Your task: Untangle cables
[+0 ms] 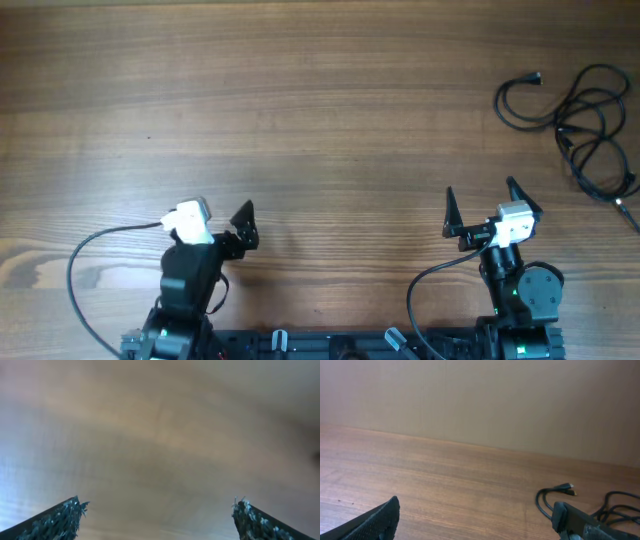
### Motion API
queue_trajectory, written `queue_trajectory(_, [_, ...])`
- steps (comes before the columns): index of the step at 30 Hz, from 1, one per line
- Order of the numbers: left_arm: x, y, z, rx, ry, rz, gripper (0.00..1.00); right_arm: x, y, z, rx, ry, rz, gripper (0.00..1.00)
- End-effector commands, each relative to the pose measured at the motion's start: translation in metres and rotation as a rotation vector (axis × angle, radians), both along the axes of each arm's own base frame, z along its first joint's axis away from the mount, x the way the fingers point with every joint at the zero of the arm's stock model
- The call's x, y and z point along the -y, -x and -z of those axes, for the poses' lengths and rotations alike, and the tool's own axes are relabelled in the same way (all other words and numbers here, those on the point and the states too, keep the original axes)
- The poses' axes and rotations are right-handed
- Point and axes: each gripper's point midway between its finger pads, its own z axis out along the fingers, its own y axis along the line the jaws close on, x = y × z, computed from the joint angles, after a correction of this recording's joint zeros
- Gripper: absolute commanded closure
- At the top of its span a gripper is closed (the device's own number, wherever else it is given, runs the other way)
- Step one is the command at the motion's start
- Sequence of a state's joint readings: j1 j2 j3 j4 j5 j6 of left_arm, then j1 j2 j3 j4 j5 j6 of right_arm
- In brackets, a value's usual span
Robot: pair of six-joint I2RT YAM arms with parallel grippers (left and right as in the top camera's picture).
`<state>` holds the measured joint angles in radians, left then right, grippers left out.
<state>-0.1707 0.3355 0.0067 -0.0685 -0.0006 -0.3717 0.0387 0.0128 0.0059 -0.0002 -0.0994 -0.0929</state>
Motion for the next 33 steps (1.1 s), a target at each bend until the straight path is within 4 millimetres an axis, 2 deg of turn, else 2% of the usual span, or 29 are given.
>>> queue_trajectory(1, [-0.002, -0.001, -0.042, 0.197, -0.054, 0.014, 0.0, 0.002, 0.0, -0.003, 0.014, 0.012, 0.01, 0.0])
queue_trajectory(4, [-0.004, 0.001, -0.065, 0.306, -0.118, 0.025, 0.0, 0.002, 0.0, -0.003, 0.014, 0.011, 0.01, 0.0])
queue_trajectory(7, [-0.009, 0.001, -0.074, 0.354, -0.184, 0.018, 0.0, 0.002, 0.0, -0.003, 0.014, 0.011, 0.011, 0.0])
queue_trajectory(16, [-0.032, -0.001, -0.073, 0.352, -0.309, -0.04, 0.0, 0.002, 0.0, -0.003, 0.014, 0.012, 0.01, 0.0])
queue_trajectory(20, [-0.032, -0.001, -0.073, 0.359, -0.397, -0.02, 0.0, 0.002, 0.0, -0.003, 0.014, 0.012, 0.011, 0.0])
queue_trajectory(33, [-0.031, -0.001, -0.074, 0.362, -0.384, -0.019, 0.0, 0.002, 0.0, -0.003, 0.014, 0.011, 0.01, 0.0])
